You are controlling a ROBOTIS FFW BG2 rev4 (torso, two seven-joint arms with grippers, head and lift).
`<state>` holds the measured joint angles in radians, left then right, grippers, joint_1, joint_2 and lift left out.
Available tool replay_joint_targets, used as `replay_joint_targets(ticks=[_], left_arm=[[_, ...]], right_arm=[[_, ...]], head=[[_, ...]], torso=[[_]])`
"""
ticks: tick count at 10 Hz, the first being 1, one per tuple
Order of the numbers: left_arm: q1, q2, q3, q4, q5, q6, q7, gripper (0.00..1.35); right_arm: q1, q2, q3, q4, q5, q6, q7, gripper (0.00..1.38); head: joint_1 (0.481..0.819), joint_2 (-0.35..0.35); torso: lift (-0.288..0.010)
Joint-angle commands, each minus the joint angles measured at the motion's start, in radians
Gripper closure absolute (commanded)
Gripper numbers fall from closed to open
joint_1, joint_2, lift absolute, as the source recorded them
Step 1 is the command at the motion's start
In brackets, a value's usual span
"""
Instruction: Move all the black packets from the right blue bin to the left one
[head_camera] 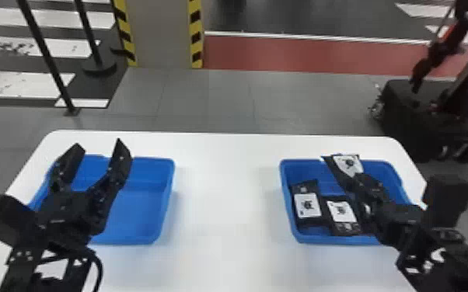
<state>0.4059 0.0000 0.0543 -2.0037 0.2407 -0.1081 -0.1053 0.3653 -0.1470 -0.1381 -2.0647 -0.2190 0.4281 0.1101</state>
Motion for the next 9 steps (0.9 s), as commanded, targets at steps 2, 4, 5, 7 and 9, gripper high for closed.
replay_joint_targets(ticks=[2,4,5,7,9], left_arm=[[-0.050,-0.003,-0.010,-0.022,0.152,0.238,-0.094,0.38],[-0.084,-0.003,-0.016,-0.022,0.224,0.346,-0.146,0.38],[-0.102,-0.003,-0.011,-0.022,0.272,0.412,-0.180,0.38],[-0.119,-0.003,-0.008,-0.022,0.385,0.469,-0.237,0.38],[-0.107,-0.003,-0.002,-0.022,0.499,0.427,-0.283,0.38]], right_arm=[[0.030,-0.019,0.005,-0.153,-0.037,-0.090,0.155,1.16],[-0.034,-0.016,0.049,-0.199,-0.042,-0.102,0.299,1.16],[-0.105,-0.017,0.089,-0.182,-0.046,-0.065,0.388,1.16],[-0.198,-0.019,0.158,-0.131,-0.042,-0.004,0.487,1.16],[-0.203,-0.025,0.178,-0.116,-0.040,0.011,0.493,1.16]], head=[[0.695,-0.049],[0.695,-0.034],[0.695,-0.017],[0.693,0.026],[0.683,0.047]], torso=[[-0.110],[-0.110],[-0.110],[-0.110],[-0.110]])
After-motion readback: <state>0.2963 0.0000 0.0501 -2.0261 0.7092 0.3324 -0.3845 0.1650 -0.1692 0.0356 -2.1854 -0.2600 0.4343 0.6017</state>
